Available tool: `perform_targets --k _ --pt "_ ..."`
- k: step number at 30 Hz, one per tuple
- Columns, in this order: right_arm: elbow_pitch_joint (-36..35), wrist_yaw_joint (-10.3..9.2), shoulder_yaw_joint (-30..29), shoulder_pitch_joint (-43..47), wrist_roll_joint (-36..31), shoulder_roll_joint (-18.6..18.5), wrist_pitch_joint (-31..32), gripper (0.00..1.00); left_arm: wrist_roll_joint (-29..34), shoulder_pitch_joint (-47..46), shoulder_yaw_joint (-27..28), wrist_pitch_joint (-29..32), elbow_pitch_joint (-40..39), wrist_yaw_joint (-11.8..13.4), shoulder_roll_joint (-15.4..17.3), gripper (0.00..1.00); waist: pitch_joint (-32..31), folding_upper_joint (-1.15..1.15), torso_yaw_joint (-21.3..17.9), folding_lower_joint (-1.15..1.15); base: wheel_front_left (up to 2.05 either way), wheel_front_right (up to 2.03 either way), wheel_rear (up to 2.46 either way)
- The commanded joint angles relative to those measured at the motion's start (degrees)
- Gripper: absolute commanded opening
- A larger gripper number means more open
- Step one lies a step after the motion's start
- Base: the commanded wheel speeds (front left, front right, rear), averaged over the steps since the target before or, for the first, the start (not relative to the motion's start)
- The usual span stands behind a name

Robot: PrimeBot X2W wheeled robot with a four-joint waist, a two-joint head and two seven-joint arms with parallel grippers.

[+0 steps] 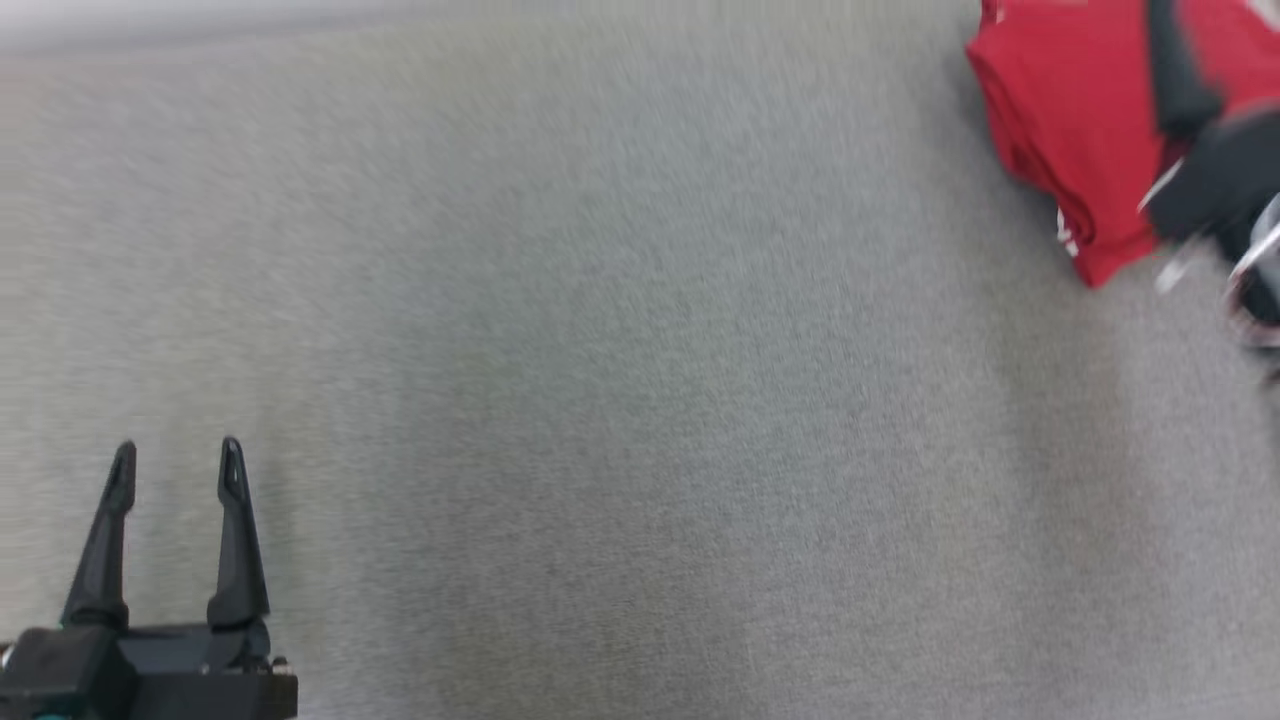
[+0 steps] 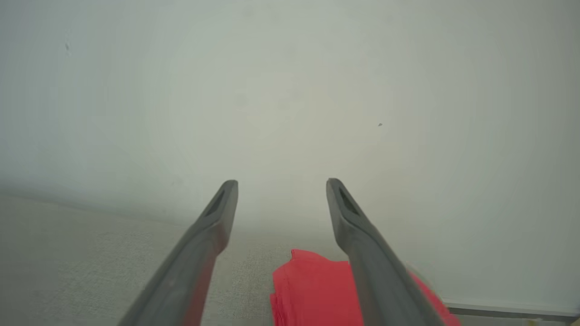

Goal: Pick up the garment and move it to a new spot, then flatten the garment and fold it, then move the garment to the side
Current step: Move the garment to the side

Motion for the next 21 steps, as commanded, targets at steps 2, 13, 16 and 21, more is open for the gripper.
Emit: perform_targets --k 2,13,16,21 --pt "-0.6 -0.02 -0.7 4.0 -0.4 1.5 -0.7 1.00 -0.2 1.9 0.6 -0.2 0.3 0.2 -0.7 1.00 -6.6 0.00 3.6 0.01 0.00 0.00 0.00" --pt "-7.4 -0.02 -5.5 21.4 -1.1 7.5 -1.1 1.00 0.6 6.1 2.0 -0.2 1.0 -0.4 -2.8 1.00 -13.9 0.00 7.4 0.01 0.00 0.00 0.00" --pt "-10.4 -0.02 -7.2 26.6 -1.6 9.1 -0.7 1.00 0.9 7.0 2.2 -0.2 1.2 -0.7 -3.1 1.00 -14.9 0.00 8.2 0.01 0.00 0.00 0.00" --pt "-15.3 -0.02 -9.3 34.6 -3.0 11.8 -0.4 1.00 1.2 8.2 2.4 -0.2 1.5 -1.0 -3.7 1.00 -15.9 0.00 8.7 0.01 0.00 0.00 0.00"
